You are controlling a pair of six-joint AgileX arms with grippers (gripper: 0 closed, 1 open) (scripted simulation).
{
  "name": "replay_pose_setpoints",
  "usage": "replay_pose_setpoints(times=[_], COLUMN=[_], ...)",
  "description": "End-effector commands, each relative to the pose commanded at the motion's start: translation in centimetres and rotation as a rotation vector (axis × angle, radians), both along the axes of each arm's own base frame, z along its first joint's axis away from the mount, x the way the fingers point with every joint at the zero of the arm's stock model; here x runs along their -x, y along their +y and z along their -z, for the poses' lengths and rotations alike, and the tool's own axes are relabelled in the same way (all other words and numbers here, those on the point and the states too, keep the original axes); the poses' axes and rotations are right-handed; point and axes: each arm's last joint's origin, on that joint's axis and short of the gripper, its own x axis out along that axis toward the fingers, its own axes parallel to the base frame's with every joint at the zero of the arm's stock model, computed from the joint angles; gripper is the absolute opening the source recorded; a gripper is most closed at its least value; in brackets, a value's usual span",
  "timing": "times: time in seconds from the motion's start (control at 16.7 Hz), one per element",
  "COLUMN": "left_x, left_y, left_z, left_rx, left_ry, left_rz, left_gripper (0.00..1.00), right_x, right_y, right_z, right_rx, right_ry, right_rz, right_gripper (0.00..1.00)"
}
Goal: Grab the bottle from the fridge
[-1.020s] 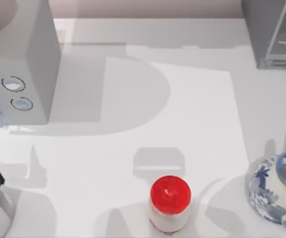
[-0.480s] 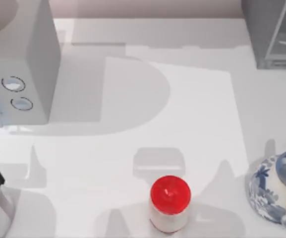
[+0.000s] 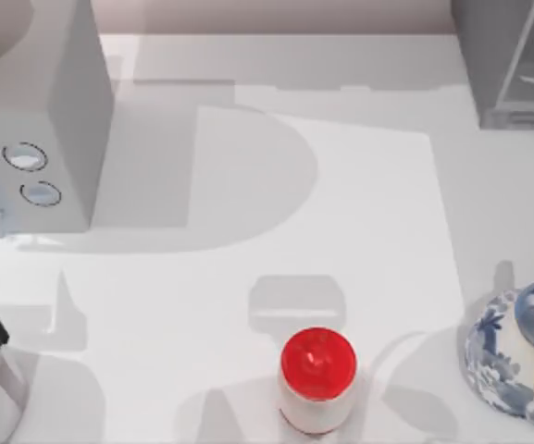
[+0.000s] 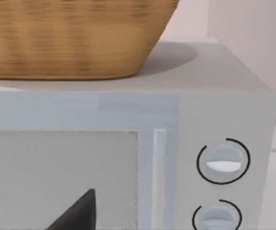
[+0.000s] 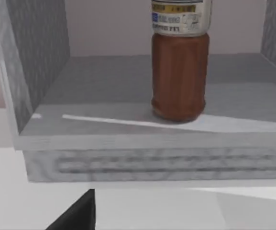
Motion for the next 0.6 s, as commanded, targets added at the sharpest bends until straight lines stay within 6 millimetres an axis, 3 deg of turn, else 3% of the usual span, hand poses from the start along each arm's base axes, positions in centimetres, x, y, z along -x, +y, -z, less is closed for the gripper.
replay_pose_setpoints(times=[0.24, 0.6], left_x=[0.00, 0.00], left_y=[0.00, 0.00], left_z=[0.00, 0.00], left_rx=[0.000, 0.000], left_ry=[0.000, 0.000], left_rz=[0.000, 0.000], left_gripper=[1.00, 1.00], right_x=[-0.09, -0.14], right_y=[-1.18, -1.15], right_z=[0.57, 0.60], right_rx=[0.019, 0.019], right_ry=[-0.039, -0.040], right_rz=[-0.007, -0.010], right_gripper=[1.00, 1.00])
